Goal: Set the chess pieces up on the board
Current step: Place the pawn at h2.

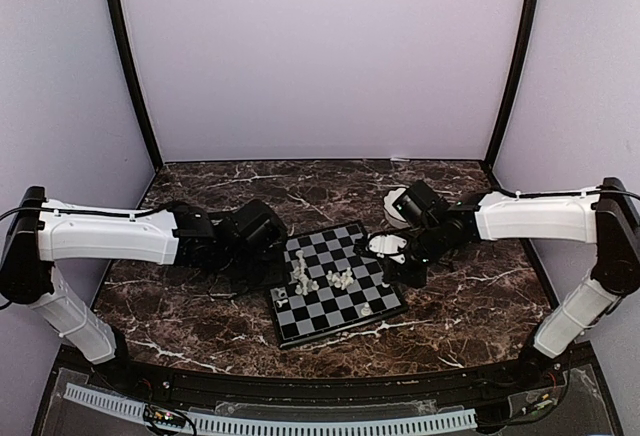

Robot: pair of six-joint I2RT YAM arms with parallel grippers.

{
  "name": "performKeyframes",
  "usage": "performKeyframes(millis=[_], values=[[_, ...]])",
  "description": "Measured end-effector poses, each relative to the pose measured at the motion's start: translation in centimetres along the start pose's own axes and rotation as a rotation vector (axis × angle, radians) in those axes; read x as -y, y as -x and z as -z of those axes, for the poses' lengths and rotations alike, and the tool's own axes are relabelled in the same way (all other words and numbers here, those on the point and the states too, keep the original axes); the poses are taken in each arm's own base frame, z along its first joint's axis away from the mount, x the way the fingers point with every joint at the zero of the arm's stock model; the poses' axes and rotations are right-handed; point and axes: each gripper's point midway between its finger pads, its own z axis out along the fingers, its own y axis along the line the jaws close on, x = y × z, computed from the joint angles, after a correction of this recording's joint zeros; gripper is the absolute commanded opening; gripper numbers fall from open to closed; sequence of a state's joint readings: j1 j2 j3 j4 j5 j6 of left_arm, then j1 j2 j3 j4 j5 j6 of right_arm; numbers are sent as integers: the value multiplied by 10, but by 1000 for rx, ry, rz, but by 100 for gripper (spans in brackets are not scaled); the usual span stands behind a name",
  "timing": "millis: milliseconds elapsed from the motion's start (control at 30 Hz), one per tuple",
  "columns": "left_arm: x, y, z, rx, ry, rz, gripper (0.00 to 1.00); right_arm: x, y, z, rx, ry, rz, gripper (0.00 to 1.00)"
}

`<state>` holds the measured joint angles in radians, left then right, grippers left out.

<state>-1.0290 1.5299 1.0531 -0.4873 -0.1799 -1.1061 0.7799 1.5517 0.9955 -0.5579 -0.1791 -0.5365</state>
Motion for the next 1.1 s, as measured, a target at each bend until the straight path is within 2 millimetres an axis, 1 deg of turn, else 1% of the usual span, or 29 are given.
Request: performKeyframes(millis=[333, 567, 633, 767, 1033, 1100], values=[[-1, 2, 0, 2, 1, -4, 49, 3, -4, -13, -12, 0, -2, 0], [0, 4, 0, 3, -4, -6, 49, 3, -13, -22, -41, -1, -5, 3], [1, 4, 0, 3, -4, -8, 49, 3, -13, -23, -41, -3, -5, 5], [1, 4, 0, 2, -4, -9, 49, 4, -13, -24, -38, -4, -5, 15], [1, 3, -3, -1, -3, -11, 49, 3, -13, -23, -44, 2, -7, 22], [1, 3, -3, -1, -3, -11, 49, 3, -9, -19, -42, 8, -7, 22]])
